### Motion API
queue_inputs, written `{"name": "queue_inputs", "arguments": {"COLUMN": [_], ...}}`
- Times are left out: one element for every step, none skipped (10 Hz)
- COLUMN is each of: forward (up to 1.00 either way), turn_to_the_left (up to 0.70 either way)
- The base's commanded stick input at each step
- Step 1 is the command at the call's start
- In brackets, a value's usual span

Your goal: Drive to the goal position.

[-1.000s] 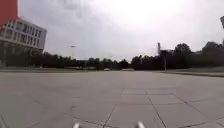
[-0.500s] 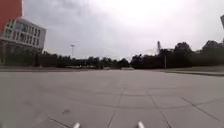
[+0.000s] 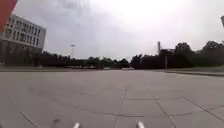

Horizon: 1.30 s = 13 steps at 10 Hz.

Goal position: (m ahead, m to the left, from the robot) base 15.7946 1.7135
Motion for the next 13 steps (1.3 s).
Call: {"name": "queue_inputs", "arguments": {"forward": [0.50,0.50,0.50,0.50,0.50,0.50,0.50,0.50,0.50,0.50,0.50,0.50,0.50], "turn_to_the_left": [0.00,0.00,0.00,0.00,0.00,0.00,0.00,0.00,0.00,0.00,0.00,0.00,0.00]}}
